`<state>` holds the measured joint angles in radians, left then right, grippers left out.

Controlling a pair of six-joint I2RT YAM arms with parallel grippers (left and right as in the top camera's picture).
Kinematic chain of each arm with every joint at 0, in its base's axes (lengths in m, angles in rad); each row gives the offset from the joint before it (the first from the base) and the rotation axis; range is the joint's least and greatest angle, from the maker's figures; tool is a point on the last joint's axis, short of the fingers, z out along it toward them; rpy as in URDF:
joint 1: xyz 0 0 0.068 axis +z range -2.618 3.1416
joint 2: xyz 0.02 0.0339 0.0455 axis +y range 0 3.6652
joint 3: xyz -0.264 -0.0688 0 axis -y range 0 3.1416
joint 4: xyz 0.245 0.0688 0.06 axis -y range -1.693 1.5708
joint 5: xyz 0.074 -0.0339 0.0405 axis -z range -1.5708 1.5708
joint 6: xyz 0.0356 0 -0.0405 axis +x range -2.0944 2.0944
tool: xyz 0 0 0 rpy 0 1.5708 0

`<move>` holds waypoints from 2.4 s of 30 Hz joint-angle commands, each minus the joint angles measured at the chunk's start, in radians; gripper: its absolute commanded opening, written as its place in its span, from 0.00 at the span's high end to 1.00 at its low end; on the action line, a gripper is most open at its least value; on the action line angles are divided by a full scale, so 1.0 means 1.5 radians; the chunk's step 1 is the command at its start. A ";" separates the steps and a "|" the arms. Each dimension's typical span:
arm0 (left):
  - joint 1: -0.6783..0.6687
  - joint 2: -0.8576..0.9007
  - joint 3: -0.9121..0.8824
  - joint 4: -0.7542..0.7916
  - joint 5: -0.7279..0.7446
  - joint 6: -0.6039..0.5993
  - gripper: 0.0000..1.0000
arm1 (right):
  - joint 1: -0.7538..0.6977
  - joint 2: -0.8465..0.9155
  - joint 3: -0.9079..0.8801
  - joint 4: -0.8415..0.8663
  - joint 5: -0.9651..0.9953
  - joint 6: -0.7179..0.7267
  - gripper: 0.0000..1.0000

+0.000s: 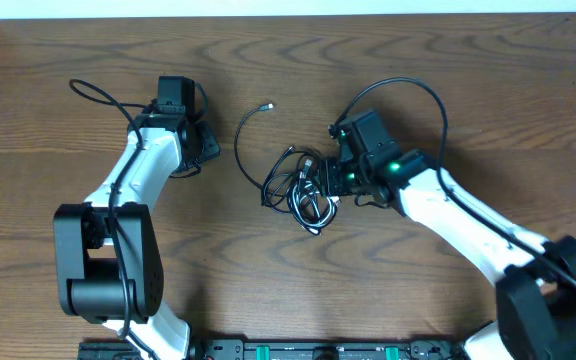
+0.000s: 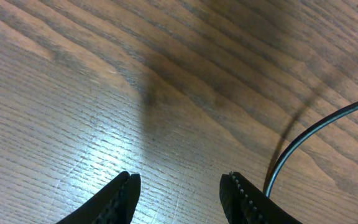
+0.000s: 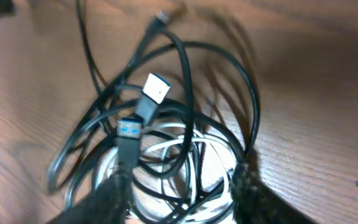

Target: Untangle cables

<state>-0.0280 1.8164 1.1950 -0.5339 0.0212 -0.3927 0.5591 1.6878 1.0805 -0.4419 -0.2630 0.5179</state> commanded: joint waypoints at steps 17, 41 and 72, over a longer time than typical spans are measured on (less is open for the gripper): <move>0.003 0.006 -0.008 -0.002 -0.001 0.004 0.54 | -0.045 -0.070 -0.001 0.131 -0.087 -0.009 0.99; 0.003 0.006 -0.008 -0.002 0.005 0.004 0.53 | -0.049 -0.227 -0.001 0.194 0.053 -0.184 0.59; 0.003 0.006 -0.008 0.001 0.041 0.004 0.52 | -0.083 0.117 -0.001 -0.047 0.023 0.078 0.96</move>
<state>-0.0280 1.8164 1.1923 -0.5312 0.0776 -0.3927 0.4515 1.8450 1.0779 -0.5171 -0.1551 0.5922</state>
